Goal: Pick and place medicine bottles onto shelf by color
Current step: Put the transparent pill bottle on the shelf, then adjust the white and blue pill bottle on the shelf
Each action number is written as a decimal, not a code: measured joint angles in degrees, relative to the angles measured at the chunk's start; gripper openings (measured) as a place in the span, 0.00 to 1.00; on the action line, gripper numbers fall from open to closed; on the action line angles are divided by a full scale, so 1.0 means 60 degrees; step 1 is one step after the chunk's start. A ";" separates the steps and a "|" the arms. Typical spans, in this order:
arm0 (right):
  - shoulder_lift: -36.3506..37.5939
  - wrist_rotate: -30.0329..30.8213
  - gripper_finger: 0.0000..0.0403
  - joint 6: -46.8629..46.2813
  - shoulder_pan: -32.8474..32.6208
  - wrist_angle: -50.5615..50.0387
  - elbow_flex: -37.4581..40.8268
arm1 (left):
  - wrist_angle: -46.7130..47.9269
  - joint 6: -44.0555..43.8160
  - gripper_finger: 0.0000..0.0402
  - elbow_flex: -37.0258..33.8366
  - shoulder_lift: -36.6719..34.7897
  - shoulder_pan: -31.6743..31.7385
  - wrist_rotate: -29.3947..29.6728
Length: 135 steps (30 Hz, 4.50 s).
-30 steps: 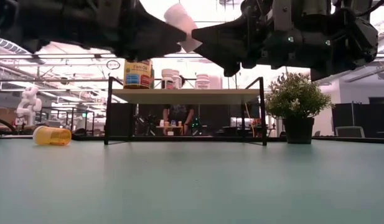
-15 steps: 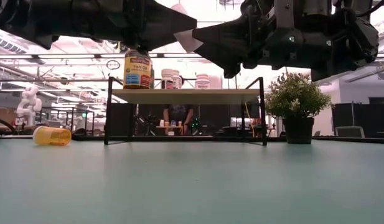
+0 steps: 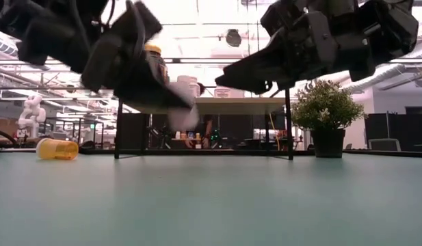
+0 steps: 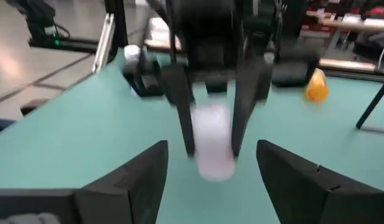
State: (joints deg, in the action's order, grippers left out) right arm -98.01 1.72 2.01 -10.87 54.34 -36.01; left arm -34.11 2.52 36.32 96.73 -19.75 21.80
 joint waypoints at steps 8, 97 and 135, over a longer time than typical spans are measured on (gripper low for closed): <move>-0.0689 -0.0050 0.61 0.0314 -0.0066 -0.0020 -0.0771 | 0.1143 -0.1067 0.40 0.0000 0.0011 0.0274 -0.1069; 0.0751 -0.1296 0.36 0.0776 0.7239 -0.4421 -0.3734 | 0.2020 -0.3547 0.80 0.0004 -0.0004 0.0688 -0.0783; 0.0187 0.2177 0.47 0.3946 0.5235 -0.9034 -0.7735 | 0.1874 -0.3780 0.80 0.0004 0.0004 0.0945 -0.0882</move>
State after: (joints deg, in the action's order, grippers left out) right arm -96.89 14.77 25.69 20.54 0.13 -82.42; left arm -22.87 -20.16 36.34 96.75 -14.08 16.51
